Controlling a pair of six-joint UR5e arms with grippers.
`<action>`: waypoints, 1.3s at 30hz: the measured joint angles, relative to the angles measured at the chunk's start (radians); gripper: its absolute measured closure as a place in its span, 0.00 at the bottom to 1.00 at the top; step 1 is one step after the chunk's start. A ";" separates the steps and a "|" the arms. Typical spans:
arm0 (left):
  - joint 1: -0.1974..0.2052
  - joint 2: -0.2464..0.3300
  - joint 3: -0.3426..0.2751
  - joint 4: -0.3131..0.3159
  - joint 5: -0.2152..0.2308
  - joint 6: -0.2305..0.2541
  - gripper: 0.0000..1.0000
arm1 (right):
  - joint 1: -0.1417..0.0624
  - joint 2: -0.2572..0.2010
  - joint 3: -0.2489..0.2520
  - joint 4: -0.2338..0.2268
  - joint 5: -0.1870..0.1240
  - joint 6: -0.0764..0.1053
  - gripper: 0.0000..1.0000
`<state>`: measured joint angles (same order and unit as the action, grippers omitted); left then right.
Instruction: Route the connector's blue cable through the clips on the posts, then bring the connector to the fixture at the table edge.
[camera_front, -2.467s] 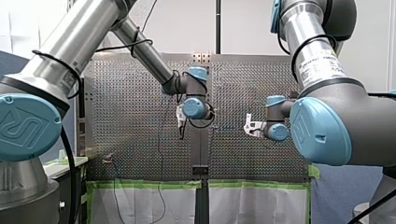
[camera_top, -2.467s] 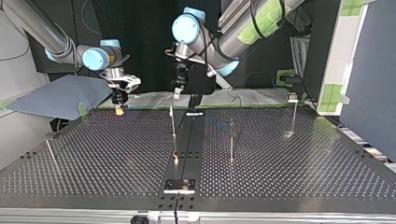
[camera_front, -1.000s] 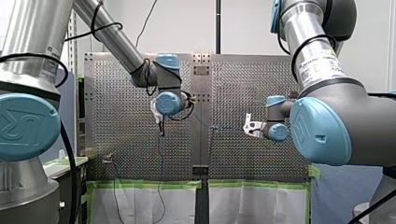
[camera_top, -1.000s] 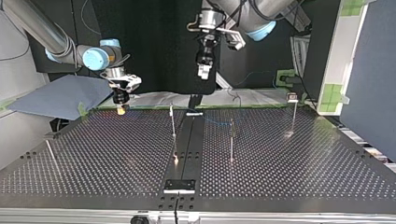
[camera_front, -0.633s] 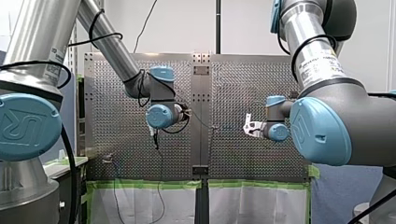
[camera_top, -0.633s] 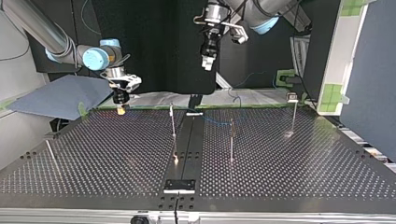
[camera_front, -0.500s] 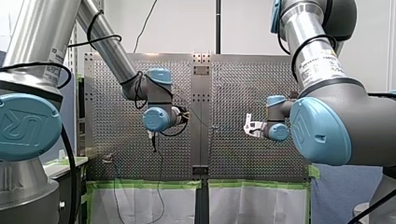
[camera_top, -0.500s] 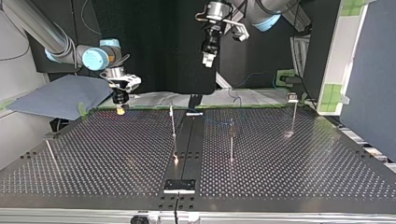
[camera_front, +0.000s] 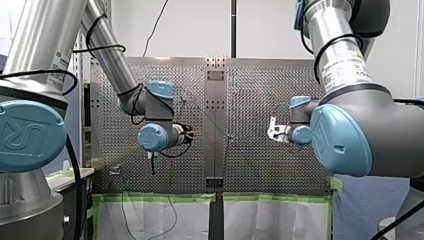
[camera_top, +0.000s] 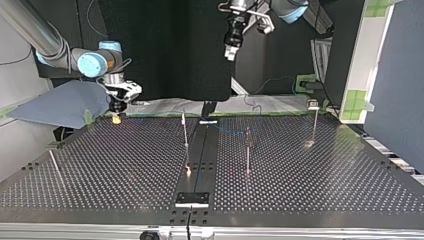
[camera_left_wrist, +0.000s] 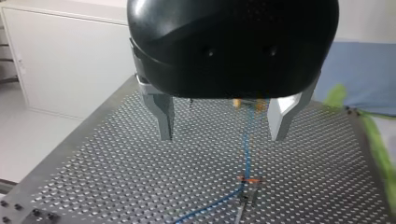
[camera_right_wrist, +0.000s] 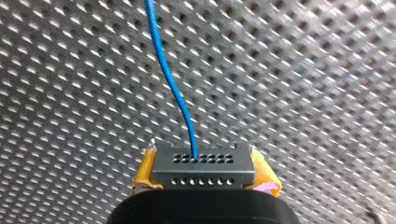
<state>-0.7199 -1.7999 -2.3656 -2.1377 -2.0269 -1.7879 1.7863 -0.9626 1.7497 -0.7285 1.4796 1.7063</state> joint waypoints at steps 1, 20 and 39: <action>0.001 0.000 -0.007 0.000 0.002 0.000 0.00 | -0.002 -0.009 0.000 0.004 0.002 0.002 1.00; 0.006 0.000 -0.117 0.063 -0.013 0.001 0.00 | -0.041 -0.175 0.000 0.057 0.025 0.023 1.00; 0.011 0.000 -0.117 0.064 -0.012 0.014 0.00 | -0.120 -0.270 -0.004 0.142 0.120 -0.030 1.00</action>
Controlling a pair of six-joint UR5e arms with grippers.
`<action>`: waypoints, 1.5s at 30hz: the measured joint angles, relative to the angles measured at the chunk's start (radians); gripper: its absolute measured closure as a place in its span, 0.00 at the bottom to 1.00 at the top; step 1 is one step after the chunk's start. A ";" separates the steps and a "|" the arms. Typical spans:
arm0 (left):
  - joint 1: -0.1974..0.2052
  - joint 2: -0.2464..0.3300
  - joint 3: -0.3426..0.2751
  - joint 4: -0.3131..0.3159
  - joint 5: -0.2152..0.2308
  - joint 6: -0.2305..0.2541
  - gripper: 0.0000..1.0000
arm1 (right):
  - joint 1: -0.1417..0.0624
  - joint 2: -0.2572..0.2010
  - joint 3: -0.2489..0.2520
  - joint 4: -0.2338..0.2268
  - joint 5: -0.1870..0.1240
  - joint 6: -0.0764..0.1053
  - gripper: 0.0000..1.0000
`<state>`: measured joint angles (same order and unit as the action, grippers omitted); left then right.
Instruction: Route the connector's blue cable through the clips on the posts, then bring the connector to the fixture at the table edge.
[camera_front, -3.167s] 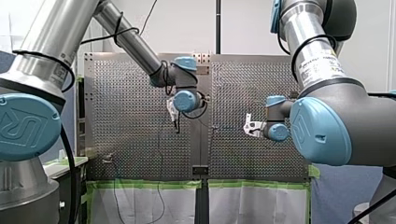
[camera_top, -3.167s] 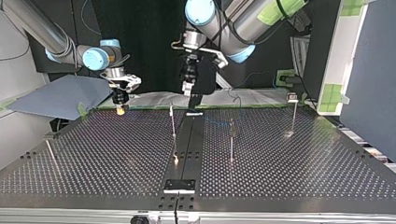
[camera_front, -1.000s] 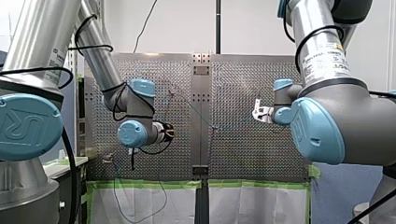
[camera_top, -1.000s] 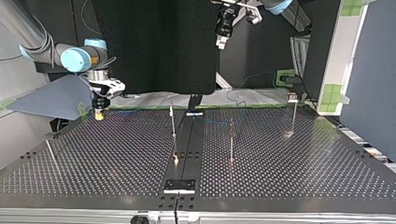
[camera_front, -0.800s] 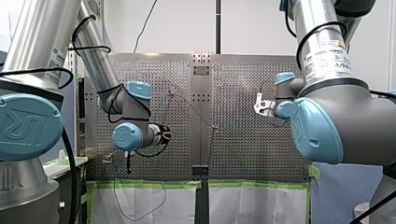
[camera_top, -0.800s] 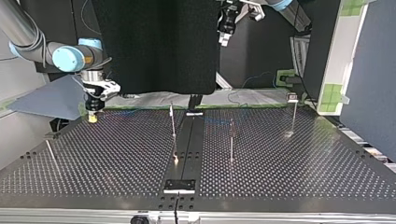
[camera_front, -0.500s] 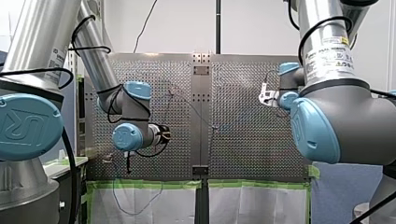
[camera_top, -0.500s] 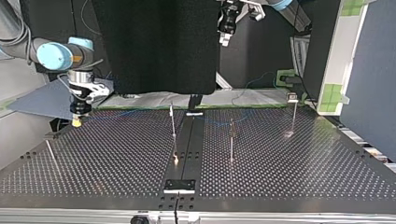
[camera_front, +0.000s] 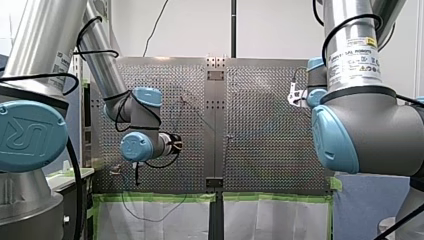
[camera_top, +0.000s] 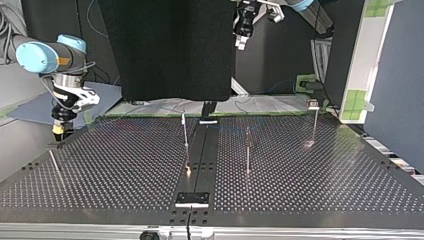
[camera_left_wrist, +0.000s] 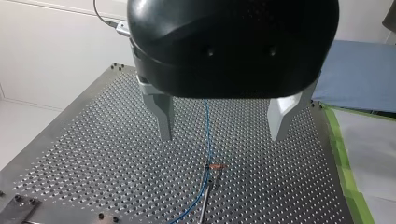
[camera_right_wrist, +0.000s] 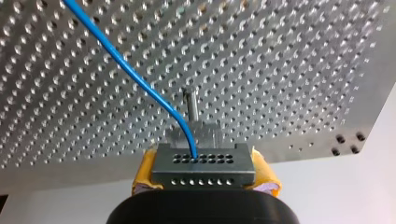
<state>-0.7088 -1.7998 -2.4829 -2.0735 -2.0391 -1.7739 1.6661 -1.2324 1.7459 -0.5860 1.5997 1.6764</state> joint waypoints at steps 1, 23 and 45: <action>0.000 0.000 0.000 0.000 0.001 0.000 0.00 | -0.004 0.000 0.000 0.002 0.002 -0.001 1.00; 0.003 0.000 0.009 -0.023 0.015 0.005 0.00 | -0.079 0.005 -0.050 0.056 -0.020 -0.024 1.00; 0.003 0.000 0.038 -0.078 0.018 0.016 0.00 | -0.120 0.058 -0.132 0.148 -0.217 -0.080 1.00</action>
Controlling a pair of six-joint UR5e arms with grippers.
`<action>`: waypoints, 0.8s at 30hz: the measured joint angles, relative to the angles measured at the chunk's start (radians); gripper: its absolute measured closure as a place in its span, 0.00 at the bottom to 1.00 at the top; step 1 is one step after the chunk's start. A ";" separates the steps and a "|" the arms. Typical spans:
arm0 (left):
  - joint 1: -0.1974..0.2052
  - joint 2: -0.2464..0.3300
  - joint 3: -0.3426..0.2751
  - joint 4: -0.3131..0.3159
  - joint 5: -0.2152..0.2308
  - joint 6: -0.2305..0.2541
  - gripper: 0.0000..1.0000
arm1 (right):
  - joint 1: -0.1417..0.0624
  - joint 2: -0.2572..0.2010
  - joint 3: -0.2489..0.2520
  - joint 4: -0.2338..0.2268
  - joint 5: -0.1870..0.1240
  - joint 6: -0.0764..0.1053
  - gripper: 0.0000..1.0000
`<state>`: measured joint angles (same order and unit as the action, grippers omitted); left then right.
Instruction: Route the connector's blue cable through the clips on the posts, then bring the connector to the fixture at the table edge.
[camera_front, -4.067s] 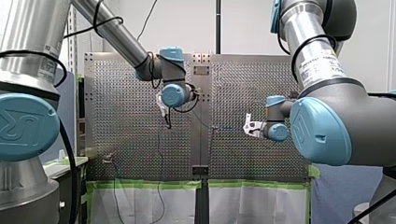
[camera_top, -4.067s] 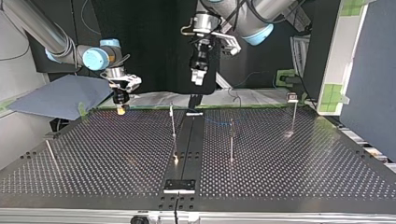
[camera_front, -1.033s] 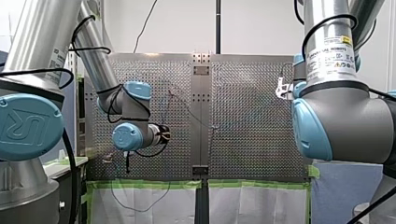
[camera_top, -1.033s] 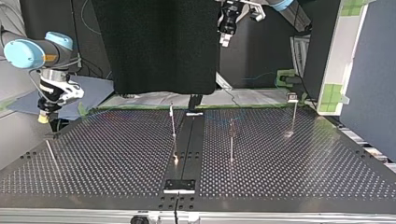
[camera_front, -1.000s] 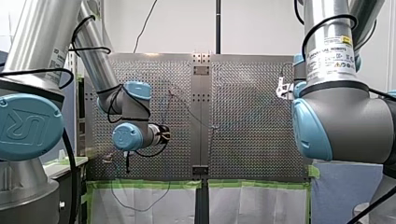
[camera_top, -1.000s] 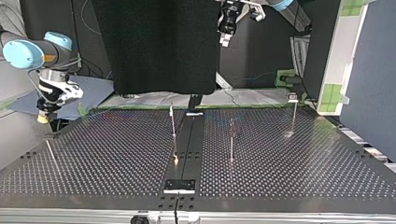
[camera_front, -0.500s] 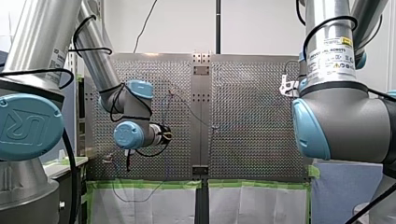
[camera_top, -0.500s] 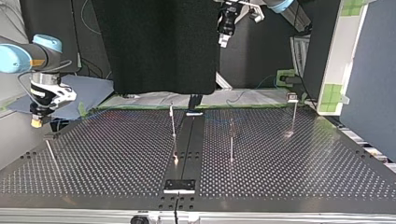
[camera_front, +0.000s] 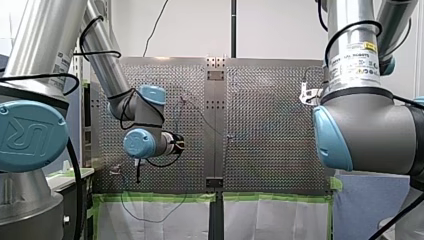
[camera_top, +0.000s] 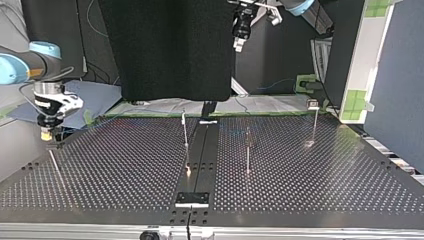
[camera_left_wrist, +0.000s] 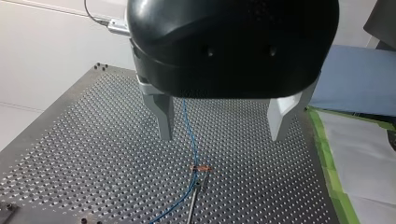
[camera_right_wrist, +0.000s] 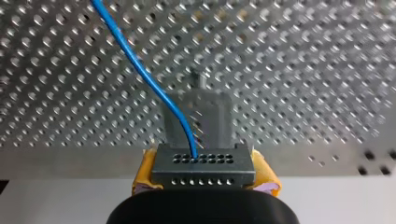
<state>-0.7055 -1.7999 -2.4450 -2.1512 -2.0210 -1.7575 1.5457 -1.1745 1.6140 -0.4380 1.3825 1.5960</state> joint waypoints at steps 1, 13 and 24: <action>0.000 0.000 0.001 0.000 0.000 0.000 0.00 | -0.001 0.007 -0.005 0.001 -0.008 -0.004 1.00; 0.000 0.000 0.005 -0.012 -0.005 0.001 0.00 | -0.022 0.030 -0.043 -0.004 -0.111 -0.011 1.00; 0.000 0.000 0.005 -0.030 -0.011 0.014 0.00 | -0.047 0.037 -0.046 0.008 -0.132 -0.008 1.00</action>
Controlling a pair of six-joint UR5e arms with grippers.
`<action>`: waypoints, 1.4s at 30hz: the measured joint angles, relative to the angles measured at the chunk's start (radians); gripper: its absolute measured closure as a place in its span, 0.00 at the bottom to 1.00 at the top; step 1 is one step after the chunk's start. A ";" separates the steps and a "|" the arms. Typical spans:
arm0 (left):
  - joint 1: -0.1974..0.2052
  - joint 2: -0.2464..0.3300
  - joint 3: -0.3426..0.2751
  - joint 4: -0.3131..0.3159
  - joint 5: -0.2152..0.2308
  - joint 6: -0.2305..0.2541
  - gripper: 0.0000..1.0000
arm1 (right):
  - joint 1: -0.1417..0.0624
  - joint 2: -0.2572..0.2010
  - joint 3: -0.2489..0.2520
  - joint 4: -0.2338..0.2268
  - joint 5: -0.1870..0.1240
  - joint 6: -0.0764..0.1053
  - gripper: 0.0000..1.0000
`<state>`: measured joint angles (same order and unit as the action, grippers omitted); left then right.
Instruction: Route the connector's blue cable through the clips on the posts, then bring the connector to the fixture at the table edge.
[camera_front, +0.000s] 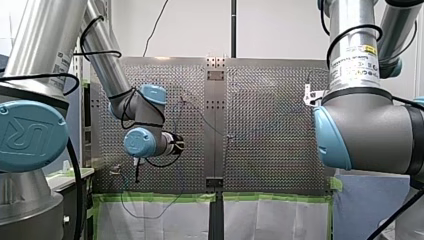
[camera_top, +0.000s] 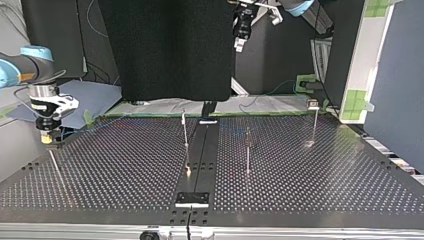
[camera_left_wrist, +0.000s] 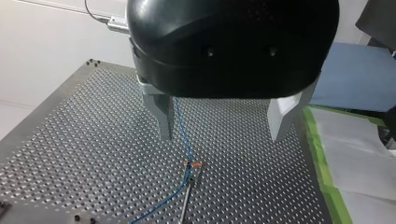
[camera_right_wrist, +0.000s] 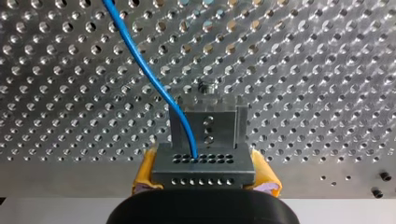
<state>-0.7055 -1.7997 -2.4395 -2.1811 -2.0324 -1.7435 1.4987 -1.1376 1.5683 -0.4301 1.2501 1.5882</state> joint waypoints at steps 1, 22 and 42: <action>0.000 0.000 0.000 -0.002 -0.001 0.002 0.00 | -0.001 0.001 -0.001 0.000 -0.005 0.000 1.00; 0.000 0.000 0.003 -0.007 -0.001 0.006 0.00 | -0.002 0.026 -0.035 0.012 -0.058 0.017 1.00; 0.000 0.000 0.017 -0.018 0.001 0.006 0.00 | 0.001 0.044 -0.063 0.017 -0.085 0.018 1.00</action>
<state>-0.7059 -1.7998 -2.4222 -2.1995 -2.0317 -1.7379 1.4995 -1.0940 1.5053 -0.4129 1.1655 1.6064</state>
